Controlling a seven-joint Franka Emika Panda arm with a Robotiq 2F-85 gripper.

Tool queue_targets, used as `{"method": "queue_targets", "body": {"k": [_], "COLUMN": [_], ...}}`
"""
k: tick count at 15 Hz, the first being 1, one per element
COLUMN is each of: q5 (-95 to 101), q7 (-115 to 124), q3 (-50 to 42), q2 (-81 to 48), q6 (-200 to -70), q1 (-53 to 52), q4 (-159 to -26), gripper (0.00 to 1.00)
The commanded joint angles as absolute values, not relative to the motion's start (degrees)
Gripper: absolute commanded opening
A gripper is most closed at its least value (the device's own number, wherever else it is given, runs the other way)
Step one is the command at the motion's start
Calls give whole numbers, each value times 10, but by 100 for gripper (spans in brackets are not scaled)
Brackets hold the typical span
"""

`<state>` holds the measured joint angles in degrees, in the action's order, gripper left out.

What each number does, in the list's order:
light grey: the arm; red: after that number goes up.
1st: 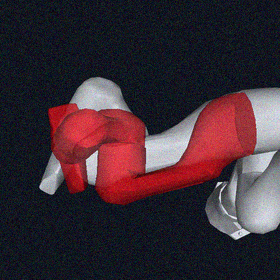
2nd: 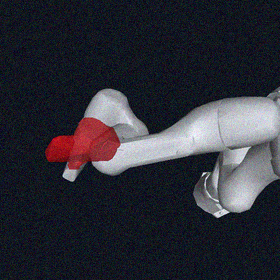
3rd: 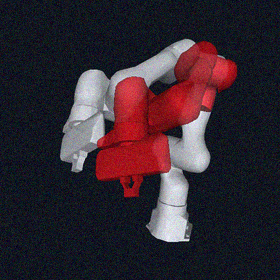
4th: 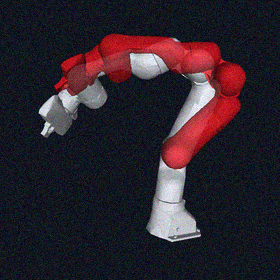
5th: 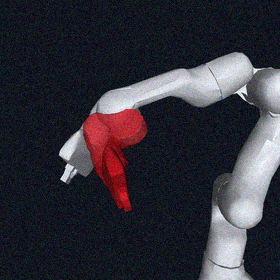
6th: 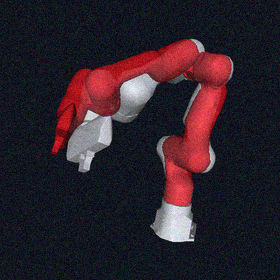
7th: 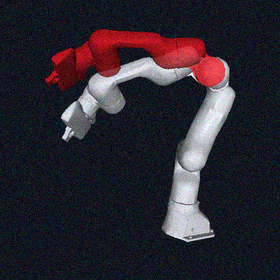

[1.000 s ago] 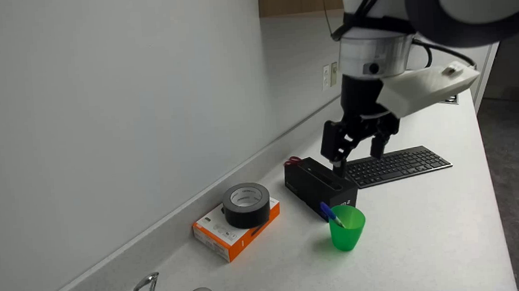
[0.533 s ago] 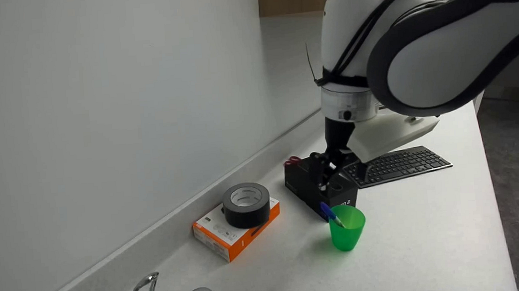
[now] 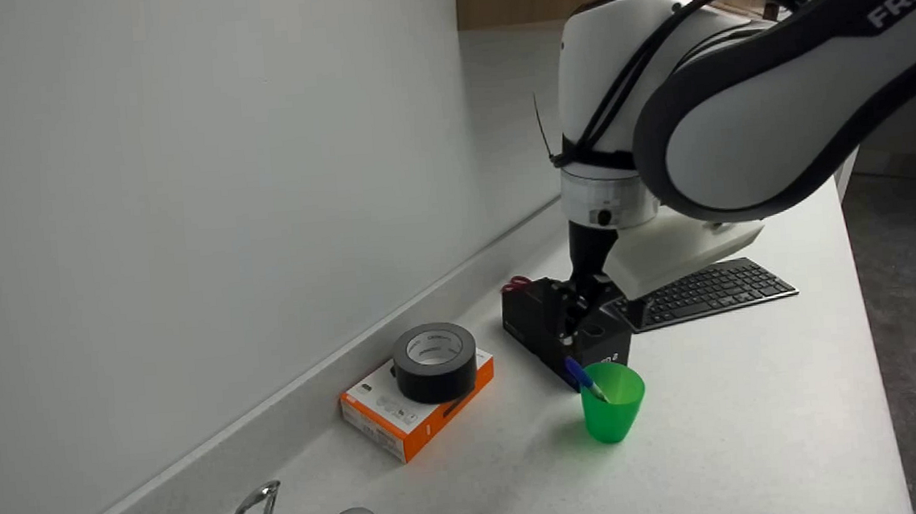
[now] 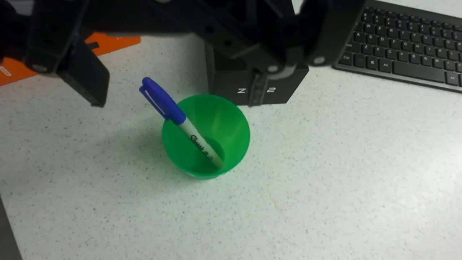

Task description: Remove the pen from the green cup then put it on the table

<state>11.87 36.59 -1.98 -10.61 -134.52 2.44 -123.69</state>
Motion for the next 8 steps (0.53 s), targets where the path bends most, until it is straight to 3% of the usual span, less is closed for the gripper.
{"method": "queue_targets", "body": {"k": [1,8], "q5": [140,145], "q7": [411,447], "q3": [-42,-69], "q2": [-158,-217], "q6": [-1348,-1359], "q1": [-2,-36], "q4": [-1196,-1151], "gripper": [100,100]}}
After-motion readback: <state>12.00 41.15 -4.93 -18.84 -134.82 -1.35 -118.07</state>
